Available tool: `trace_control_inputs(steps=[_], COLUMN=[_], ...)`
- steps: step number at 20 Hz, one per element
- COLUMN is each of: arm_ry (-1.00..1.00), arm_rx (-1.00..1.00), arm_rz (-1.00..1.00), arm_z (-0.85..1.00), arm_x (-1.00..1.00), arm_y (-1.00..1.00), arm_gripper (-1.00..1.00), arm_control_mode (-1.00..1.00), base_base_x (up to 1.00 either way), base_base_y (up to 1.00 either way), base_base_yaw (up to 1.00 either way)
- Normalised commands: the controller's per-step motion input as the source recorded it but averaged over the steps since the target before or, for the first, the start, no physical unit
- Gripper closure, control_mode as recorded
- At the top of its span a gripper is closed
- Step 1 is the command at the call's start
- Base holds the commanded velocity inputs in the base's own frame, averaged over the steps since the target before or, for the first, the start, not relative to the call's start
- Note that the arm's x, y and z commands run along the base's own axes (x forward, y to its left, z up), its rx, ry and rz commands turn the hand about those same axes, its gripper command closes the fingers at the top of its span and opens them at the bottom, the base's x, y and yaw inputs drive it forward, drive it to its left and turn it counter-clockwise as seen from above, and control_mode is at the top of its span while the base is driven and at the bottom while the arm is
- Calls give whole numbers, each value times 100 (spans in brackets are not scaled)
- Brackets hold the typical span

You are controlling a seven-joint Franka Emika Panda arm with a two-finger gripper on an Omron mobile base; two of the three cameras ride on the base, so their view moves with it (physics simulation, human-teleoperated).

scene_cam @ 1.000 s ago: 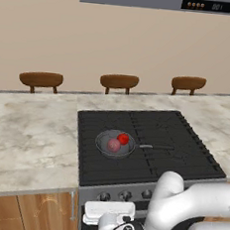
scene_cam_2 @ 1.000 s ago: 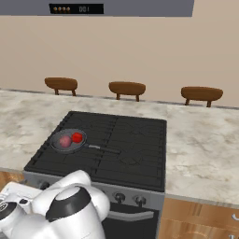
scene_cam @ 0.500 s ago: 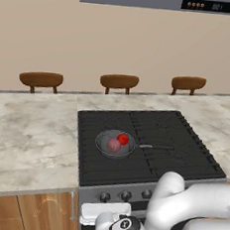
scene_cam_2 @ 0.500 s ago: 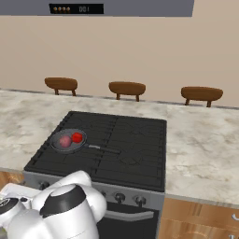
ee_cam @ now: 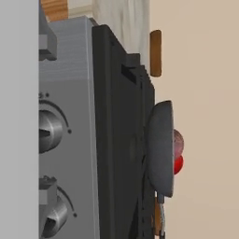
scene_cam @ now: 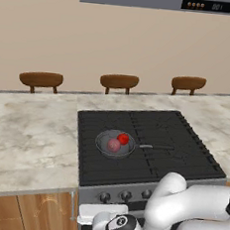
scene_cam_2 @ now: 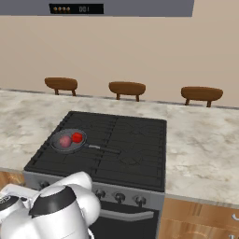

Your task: Place the pan on the front left burner on the stove. Then place the tomato and the onion in the pan and turn on the front left burner.

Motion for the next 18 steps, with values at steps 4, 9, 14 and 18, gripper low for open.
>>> trace_control_inputs(steps=[4,9,14,18], arm_ry=[3,1,0,0], arm_rx=[0,0,0,0], arm_rz=[-5,-9,-9,-10], arm_z=[-11,-4,-5,-8], arm_x=[0,0,3,11], arm_y=[0,0,0,0], arm_gripper=[-100,-100,-100,-100], arm_control_mode=[-100,-100,-100,-100], base_base_x=[0,0,0,0], base_base_y=[0,0,0,0], base_base_yaw=[0,0,0,0])
